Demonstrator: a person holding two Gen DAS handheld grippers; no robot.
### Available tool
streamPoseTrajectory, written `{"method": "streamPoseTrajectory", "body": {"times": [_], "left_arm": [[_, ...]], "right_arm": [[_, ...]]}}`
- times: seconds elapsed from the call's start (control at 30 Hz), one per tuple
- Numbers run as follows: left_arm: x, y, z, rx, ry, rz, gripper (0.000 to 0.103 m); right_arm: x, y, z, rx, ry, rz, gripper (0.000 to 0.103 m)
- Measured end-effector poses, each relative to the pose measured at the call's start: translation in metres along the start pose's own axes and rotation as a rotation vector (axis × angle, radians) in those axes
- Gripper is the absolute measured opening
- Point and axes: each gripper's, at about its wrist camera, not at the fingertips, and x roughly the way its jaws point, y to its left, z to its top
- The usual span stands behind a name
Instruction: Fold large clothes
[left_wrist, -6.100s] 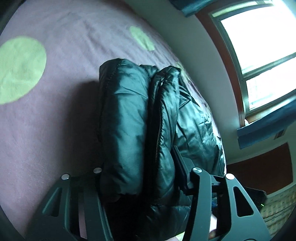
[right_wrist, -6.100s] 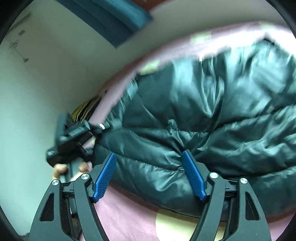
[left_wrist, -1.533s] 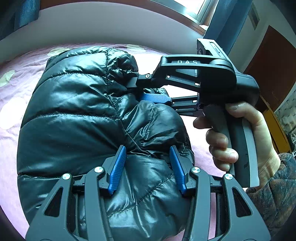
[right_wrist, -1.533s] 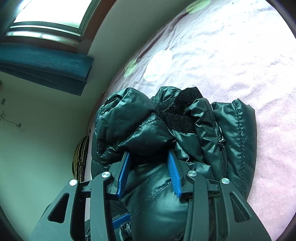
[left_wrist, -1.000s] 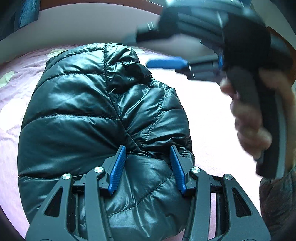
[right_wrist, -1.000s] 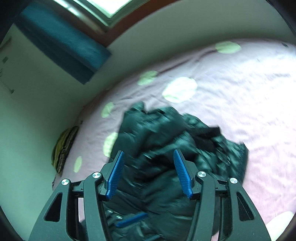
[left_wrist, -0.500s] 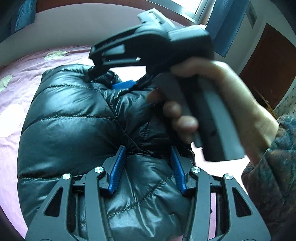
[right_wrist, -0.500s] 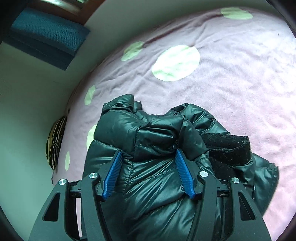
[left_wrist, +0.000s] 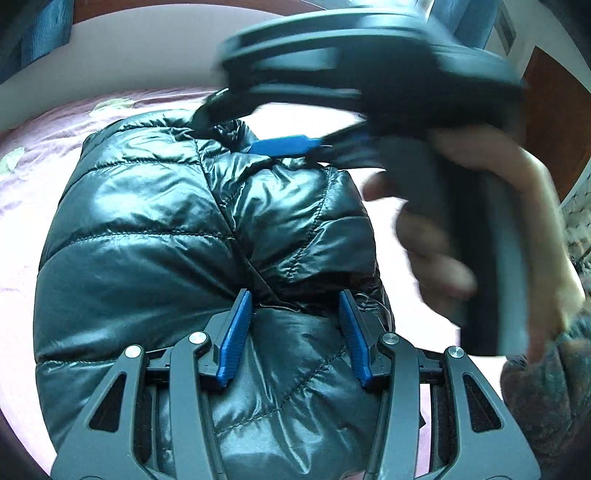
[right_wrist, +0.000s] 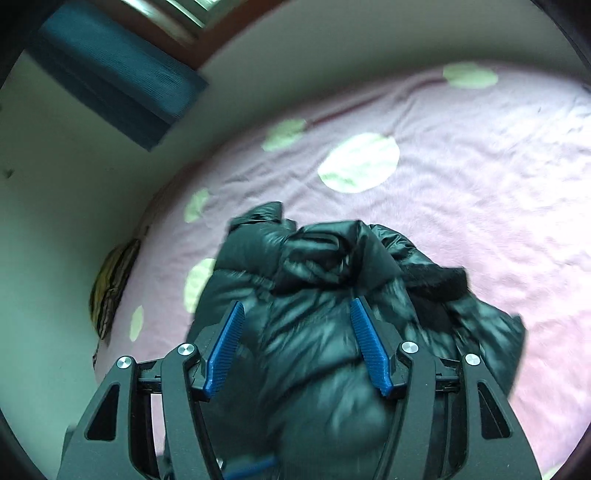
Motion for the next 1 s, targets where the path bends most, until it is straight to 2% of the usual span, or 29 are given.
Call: {"method": "streamPoseTrajectory", "body": {"times": [0.13,0.23,0.43,0.57,0.7,1.0], "left_arm": [[-0.001,0.001,-0.002,0.001,-0.002,0.007,0.047],[-0.001,-0.001,-0.003,0.005,-0.001,0.009,0.047],[0.003,-0.002,-0.002,0.000,0.007,0.014,0.047],[0.006,-0.003,0.000,0.005,0.007,0.024,0.047],[0.007,-0.006,0.002,0.003,0.009,0.027,0.047],[-0.002,-0.004,0.002,0.009,0.003,0.012,0.048]], "right_arm": [[-0.030,-0.006,-0.028,-0.007,-0.035,0.017,0.064],[-0.032,-0.018,-0.039,0.043,-0.038,0.048,0.064],[-0.003,-0.033,-0.040,0.111,0.011,0.041,0.063],[0.006,-0.046,-0.041,0.154,0.004,0.088,0.061],[0.002,-0.053,-0.044,0.188,-0.010,0.117,0.052],[-0.006,-0.053,-0.045,0.202,-0.030,0.127,0.054]]}}
